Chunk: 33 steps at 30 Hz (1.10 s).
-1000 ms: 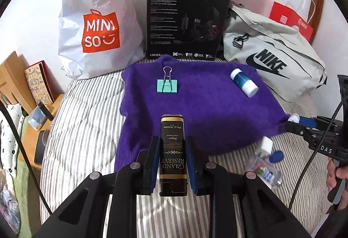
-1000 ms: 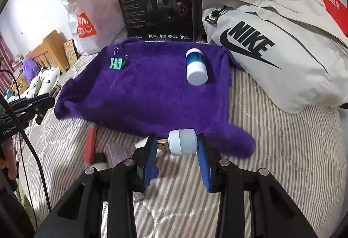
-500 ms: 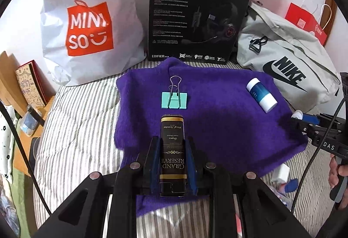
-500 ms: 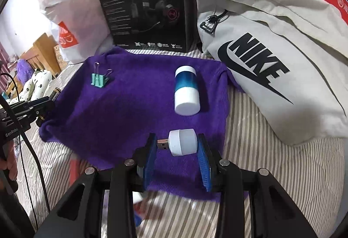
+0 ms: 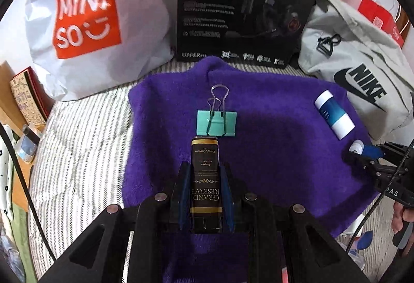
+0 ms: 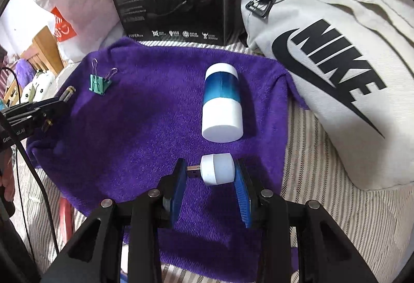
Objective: Organize rigid objects
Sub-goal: 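Carry box with left tool onto the towel while right tool places the white plug there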
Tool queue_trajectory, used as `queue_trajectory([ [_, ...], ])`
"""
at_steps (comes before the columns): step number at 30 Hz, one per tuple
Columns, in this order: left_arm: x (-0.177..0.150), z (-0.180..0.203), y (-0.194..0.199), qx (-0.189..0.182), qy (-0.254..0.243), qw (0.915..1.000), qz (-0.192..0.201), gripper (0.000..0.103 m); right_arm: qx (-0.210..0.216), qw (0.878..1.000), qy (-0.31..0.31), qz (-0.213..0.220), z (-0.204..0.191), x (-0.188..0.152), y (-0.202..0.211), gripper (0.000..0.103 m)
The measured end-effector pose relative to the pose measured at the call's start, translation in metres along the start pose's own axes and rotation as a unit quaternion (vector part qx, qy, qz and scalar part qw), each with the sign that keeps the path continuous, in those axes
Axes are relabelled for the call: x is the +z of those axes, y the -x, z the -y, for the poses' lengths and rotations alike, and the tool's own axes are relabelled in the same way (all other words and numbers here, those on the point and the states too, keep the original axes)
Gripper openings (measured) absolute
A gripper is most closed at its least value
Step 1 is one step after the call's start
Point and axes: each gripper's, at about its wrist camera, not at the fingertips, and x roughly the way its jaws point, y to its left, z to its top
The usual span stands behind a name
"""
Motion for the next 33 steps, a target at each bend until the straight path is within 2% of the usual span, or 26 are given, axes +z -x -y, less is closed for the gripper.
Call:
queue_trajectory([
  [20, -0.001, 0.011, -0.021, 0.021, -0.018, 0.9995, -0.017, 0.023, -0.011, 1.0, 0.018, 0.004, 0.0, 0.0, -0.014, 0.037],
  [23, -0.003, 0.016, -0.021, 0.021, -0.027, 0.9992, -0.021, 0.036, -0.008, 1.0, 0.023, 0.004, -0.001, -0.001, -0.013, 0.041],
  [24, -0.005, 0.017, -0.019, 0.022, -0.03, 0.999, -0.023, 0.043, -0.004, 1.0, 0.024, 0.003, -0.001, -0.001, -0.013, 0.046],
  [26, -0.008, 0.021, -0.019, 0.035, -0.035, 0.9985, -0.024, 0.05, 0.0, 0.999, 0.032, -0.003, -0.005, -0.002, -0.012, 0.052],
  [28, -0.01, 0.019, -0.018, 0.03, -0.025, 0.9989, -0.027, 0.051, -0.012, 0.999, 0.042, -0.007, -0.012, -0.005, -0.01, 0.058],
  [33, -0.017, 0.018, -0.002, 0.024, -0.01, 0.9993, -0.025, 0.051, -0.011, 1.0, 0.027, -0.003, -0.012, -0.015, 0.005, 0.059],
])
